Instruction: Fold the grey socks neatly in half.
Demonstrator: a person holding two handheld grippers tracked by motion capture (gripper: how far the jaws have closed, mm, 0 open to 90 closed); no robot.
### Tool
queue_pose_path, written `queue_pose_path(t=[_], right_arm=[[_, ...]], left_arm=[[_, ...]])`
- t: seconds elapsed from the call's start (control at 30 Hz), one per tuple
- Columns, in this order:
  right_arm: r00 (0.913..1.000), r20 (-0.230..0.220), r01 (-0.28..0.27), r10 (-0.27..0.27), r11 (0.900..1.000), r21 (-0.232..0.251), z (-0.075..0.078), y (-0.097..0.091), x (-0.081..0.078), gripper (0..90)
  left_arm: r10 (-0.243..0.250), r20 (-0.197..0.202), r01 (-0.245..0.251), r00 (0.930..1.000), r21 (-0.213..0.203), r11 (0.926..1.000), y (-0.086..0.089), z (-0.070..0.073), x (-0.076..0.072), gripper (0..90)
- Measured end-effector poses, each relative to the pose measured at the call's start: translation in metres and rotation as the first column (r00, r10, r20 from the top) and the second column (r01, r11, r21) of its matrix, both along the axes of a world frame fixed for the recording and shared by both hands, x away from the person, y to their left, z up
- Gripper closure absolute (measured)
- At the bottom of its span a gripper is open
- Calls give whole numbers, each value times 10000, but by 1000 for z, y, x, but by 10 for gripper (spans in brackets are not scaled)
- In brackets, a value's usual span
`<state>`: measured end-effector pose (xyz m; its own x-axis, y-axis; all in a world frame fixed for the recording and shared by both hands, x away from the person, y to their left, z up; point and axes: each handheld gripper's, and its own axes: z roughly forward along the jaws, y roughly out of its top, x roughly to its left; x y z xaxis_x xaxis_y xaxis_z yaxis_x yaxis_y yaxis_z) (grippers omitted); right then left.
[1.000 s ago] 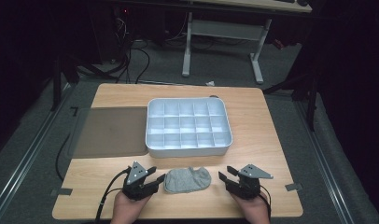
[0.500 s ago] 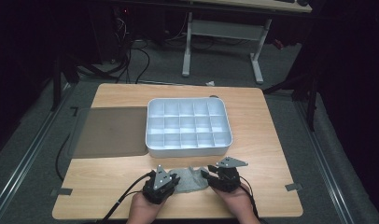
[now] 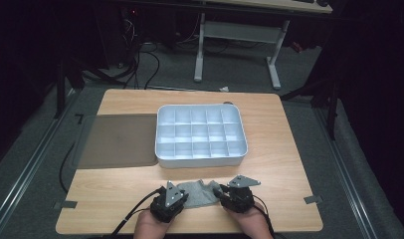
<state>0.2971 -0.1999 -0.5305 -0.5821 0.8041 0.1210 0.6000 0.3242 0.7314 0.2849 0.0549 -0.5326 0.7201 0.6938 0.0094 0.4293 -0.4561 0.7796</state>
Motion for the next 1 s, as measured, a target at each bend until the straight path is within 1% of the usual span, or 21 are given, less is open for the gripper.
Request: queue_pose_path(t=[0.03,0.07,0.1,0.2,0.23,0.33,0.4,0.47,0.57,0.6,0.63,0.67,0.73,0.77,0.8,0.83,0.87,0.9,0.93,0.97,1.0], right_arm=[[10000,-47,-55,55,10000,59,0,0,0,756],[10000,-47,-55,55,10000,59,0,0,0,756],[9997,-167,-200,202,9997,165,0,0,1,814],[9995,-187,-237,239,9996,154,0,1,0,836],[9995,-64,-309,310,9995,63,1,2,-1,856],[9995,29,-330,330,9994,29,2,2,-3,862],[9992,136,-369,367,9992,168,4,1,-4,865],[9991,235,-359,354,9991,242,5,0,-4,866],[9991,242,-341,334,9990,297,6,-1,-4,867],[9991,233,-350,344,9989,299,6,-1,-4,867],[9989,250,-394,386,9987,316,6,-1,-3,866],[9989,250,-394,386,9987,316,6,-1,-3,866],[9988,245,-437,430,9986,297,6,-1,-4,866],[9986,251,-475,467,9983,327,6,-2,-4,866],[9986,251,-475,467,9983,327,6,-2,-4,866],[9984,280,-507,498,9981,338,6,-3,-4,866],[9984,280,-507,498,9981,338,6,-3,-4,866],[9982,277,-536,527,9980,344,6,-4,-4,866],[9983,263,-527,517,9980,362,6,-5,-4,866],[9986,247,-481,472,9981,376,6,-6,-4,866],[9986,247,-481,472,9981,376,6,-6,-4,866]], left_arm=[[-4,-4,4,10000,14,10000,0,0,0,779],[-4,-4,4,10000,14,10000,0,0,0,779],[3,27,-3,10000,32,10000,0,0,-1,779],[-11,31,11,10000,58,10000,0,0,-1,779],[5,34,-5,10000,37,10000,0,0,-1,779],[8,28,-8,10000,32,10000,1,0,0,778],[-21,-8,21,10000,24,10000,1,0,0,779],[-19,-133,19,9999,2,10000,0,1,2,780],[14,-198,-14,9998,21,10000,-1,2,3,780],[21,-234,-19,9997,91,10000,-1,3,4,780],[70,-267,-68,9996,82,9999,-3,7,5,777],[70,-267,-68,9996,82,9999,-3,7,5,771],[40,-144,-44,9999,-266,9996,-6,13,5,770],[-112,-192,104,9998,-462,9989,-14,19,7,811],[-112,-192,104,9998,-462,9989,-14,19,7,827],[-280,-302,264,9992,-541,9982,-25,21,10,843],[-280,-302,264,9992,-541,9982,-25,21,10,852],[-258,-354,250,9990,-238,9994,-36,18,15,859],[-230,-520,224,9984,-129,9997,-40,15,18,865],[-213,-633,211,9978,-35,9998,-44,12,20,867],[-213,-633,211,9978,-35,9998,-44,12,20,871]])
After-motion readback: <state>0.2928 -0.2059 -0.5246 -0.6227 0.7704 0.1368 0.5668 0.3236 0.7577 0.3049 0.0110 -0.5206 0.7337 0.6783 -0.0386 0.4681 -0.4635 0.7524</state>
